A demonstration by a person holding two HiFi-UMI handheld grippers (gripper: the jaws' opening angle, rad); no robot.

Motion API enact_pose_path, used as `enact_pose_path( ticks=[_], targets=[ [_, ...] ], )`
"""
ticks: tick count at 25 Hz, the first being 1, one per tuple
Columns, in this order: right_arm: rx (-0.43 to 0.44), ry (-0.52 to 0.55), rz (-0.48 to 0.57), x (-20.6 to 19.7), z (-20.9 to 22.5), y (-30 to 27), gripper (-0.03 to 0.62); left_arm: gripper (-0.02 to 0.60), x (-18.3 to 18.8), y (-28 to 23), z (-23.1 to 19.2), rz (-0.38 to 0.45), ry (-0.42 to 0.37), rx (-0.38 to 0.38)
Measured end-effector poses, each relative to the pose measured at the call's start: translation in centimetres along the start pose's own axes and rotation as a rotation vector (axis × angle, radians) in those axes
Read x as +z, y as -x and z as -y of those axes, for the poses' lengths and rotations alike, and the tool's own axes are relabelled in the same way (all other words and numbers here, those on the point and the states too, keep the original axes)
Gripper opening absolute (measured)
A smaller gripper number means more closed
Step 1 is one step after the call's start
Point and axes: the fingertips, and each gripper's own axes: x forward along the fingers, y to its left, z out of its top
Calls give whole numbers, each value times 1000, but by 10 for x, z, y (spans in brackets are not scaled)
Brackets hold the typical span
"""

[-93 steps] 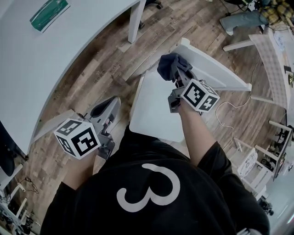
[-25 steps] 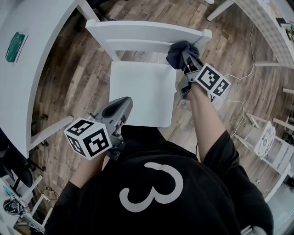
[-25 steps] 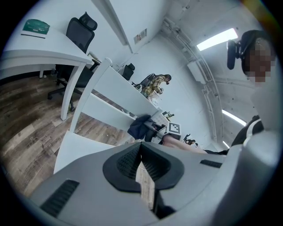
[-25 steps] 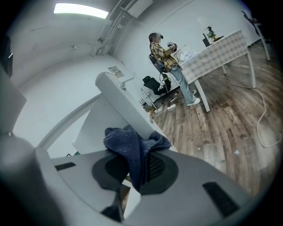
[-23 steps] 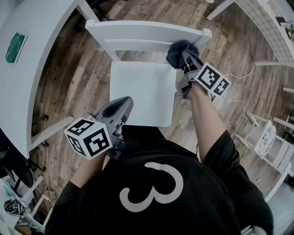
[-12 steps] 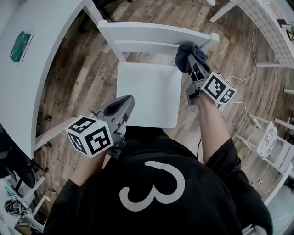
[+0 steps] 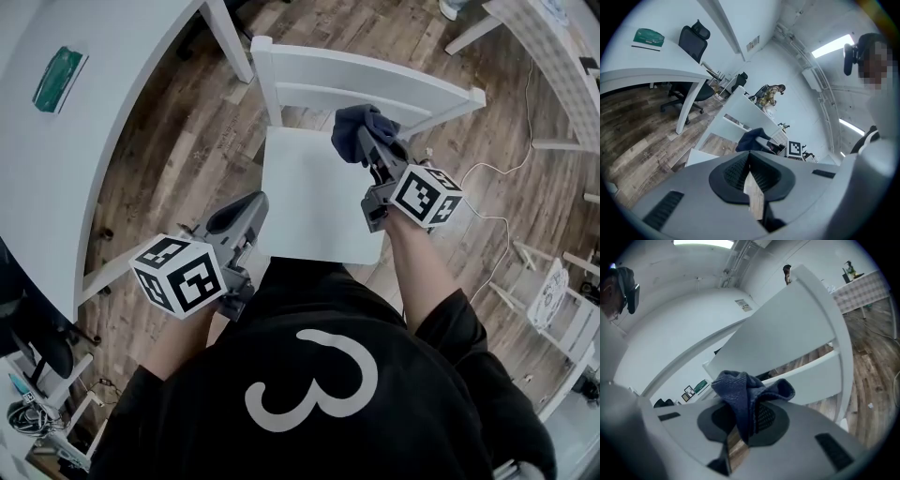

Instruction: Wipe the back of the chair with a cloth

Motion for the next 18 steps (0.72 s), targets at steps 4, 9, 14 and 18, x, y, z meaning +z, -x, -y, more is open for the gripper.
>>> enact_pose_path(
  ticks=[4, 9, 14, 18],
  targets=[
    [42, -5, -46, -28, -25, -29, 49, 14, 1, 11, -18, -9, 5, 20],
    [38, 24, -93, -51, -44, -65, 49, 14, 8, 20, -40, -20, 14, 35],
    [33, 14, -108, -62, -49, -93, 49, 14, 20, 22, -49, -34, -5, 36],
    [19, 35, -113, -65, -53, -111, 49, 14, 28, 20, -56, -32, -7, 37]
  ],
)
